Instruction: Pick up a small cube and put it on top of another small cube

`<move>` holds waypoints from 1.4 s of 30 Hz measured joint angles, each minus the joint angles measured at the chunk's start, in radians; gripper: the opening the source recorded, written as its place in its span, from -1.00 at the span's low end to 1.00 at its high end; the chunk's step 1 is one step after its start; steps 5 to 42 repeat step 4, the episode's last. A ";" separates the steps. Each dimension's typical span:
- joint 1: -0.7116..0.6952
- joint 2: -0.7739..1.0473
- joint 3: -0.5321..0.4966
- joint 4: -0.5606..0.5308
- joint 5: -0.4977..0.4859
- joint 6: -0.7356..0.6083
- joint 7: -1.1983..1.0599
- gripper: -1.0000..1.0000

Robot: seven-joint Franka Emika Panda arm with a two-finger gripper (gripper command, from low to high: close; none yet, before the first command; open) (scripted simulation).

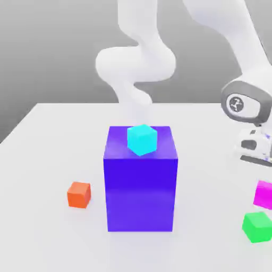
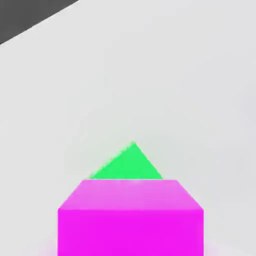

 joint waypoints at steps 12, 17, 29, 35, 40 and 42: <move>0.014 0.022 -0.018 0.003 -0.022 0.017 0.016 1.00; 0.014 0.022 -0.018 0.003 -0.022 0.017 0.016 1.00; 0.014 0.022 -0.018 0.003 -0.022 0.017 0.016 1.00; 0.014 0.022 -0.018 0.003 -0.022 0.017 0.016 1.00; 0.014 0.022 -0.018 0.003 -0.022 0.017 0.016 1.00; 0.014 0.022 -0.018 0.003 -0.022 0.017 0.016 1.00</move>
